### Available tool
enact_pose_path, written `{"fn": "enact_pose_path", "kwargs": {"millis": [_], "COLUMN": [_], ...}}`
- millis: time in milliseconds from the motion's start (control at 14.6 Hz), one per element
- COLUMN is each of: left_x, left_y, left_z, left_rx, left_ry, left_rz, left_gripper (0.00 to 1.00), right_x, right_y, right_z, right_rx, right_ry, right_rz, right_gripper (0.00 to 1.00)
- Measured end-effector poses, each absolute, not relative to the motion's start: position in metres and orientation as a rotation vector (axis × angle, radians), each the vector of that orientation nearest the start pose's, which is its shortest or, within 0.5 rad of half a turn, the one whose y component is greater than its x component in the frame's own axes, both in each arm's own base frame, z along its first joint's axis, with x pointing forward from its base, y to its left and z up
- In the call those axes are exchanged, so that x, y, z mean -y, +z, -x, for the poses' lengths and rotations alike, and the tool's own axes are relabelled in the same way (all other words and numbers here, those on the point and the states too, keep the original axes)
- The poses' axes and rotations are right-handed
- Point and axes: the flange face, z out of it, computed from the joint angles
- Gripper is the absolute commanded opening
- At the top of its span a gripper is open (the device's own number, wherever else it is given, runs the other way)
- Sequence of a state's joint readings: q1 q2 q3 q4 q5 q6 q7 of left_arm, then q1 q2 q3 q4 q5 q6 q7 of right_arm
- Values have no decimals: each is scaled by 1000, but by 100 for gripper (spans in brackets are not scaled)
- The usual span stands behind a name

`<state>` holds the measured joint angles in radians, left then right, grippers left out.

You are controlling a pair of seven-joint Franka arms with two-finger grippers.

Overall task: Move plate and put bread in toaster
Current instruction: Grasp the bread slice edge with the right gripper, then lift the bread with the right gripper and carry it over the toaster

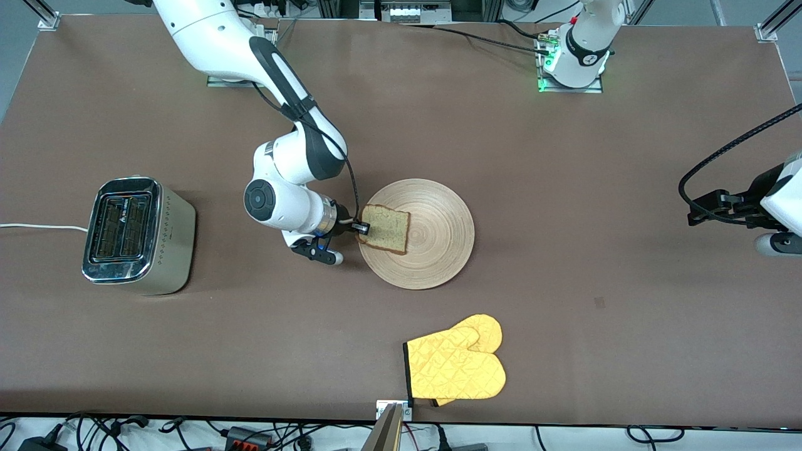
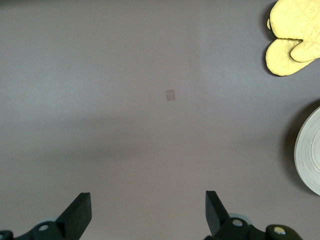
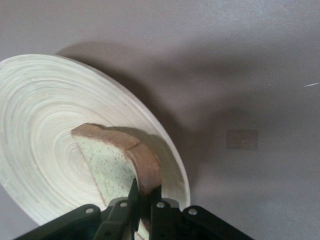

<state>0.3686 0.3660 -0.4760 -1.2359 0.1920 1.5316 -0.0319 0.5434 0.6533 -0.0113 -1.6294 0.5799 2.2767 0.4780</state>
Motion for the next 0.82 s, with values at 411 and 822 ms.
{"fn": "enact_pose_path", "kwargs": {"millis": [411,822], "left_x": [-10,-10], "left_y": [576,576], "left_z": [-651,-651], "left_rx": [-72,-72], "left_ry": [48,48], "left_rz": [3111,3111], "left_gripper": [100,100], "right_x": [-330,-230], "right_y": [314,421], "right_z": [-612,-632], "right_rx": [-385,-275], "right_ry": [298,281], "right_rz": [2781,3121], "right_gripper": [0,0]}}
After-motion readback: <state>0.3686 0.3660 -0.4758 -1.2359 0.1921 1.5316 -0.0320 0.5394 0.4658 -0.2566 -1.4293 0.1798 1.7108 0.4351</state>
